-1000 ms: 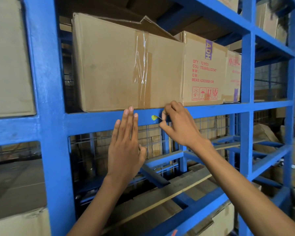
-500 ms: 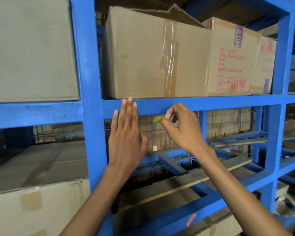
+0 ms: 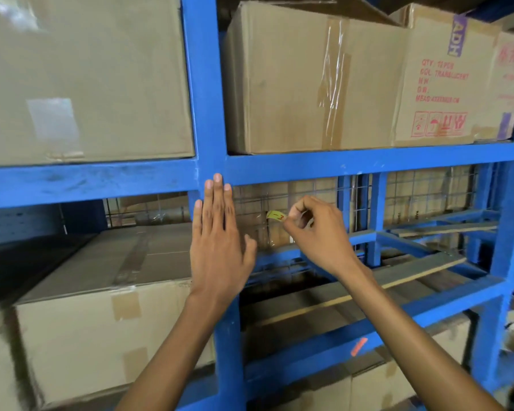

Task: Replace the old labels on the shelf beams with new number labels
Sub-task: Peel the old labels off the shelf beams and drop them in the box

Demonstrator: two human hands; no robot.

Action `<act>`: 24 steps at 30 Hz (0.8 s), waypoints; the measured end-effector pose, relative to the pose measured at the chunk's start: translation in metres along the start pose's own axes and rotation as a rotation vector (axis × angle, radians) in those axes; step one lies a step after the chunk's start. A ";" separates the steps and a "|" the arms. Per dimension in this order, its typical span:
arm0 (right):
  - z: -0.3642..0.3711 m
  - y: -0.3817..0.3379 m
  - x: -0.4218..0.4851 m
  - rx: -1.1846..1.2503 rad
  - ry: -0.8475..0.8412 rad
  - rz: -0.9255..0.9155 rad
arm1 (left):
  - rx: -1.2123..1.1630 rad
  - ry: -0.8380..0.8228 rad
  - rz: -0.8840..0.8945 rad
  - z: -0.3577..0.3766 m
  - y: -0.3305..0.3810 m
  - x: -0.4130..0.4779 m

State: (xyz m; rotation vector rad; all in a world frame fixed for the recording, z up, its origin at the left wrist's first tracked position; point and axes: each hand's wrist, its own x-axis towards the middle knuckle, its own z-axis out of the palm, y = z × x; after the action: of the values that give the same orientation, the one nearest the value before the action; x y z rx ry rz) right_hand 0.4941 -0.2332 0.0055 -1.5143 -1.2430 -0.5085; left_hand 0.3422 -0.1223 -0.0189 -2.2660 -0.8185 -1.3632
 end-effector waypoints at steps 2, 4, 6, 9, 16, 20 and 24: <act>0.001 0.002 -0.014 0.032 -0.031 0.053 | -0.015 -0.019 -0.013 0.004 0.001 -0.015; 0.005 0.008 -0.033 0.053 -0.048 0.115 | -0.035 -0.040 -0.036 0.009 0.003 -0.036; 0.011 0.016 -0.056 0.066 -0.058 0.182 | -0.065 -0.057 -0.060 0.016 0.006 -0.060; 0.027 0.038 -0.101 0.130 -0.073 0.305 | -0.069 -0.128 -0.095 0.033 0.012 -0.105; 0.081 0.102 -0.246 0.207 -0.165 0.662 | -0.092 -0.376 -0.147 0.081 0.019 -0.240; 0.106 0.134 -0.333 0.207 -0.221 0.887 | -0.098 -0.540 -0.139 0.105 0.023 -0.314; 0.131 0.168 -0.411 0.185 -0.272 1.078 | -0.083 -0.652 -0.161 0.138 0.029 -0.377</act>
State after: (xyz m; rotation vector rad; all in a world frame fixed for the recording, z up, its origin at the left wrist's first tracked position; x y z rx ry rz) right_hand 0.4554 -0.2767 -0.4540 -1.8579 -0.4811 0.5170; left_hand 0.3169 -0.1727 -0.4176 -2.8017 -1.1761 -0.7046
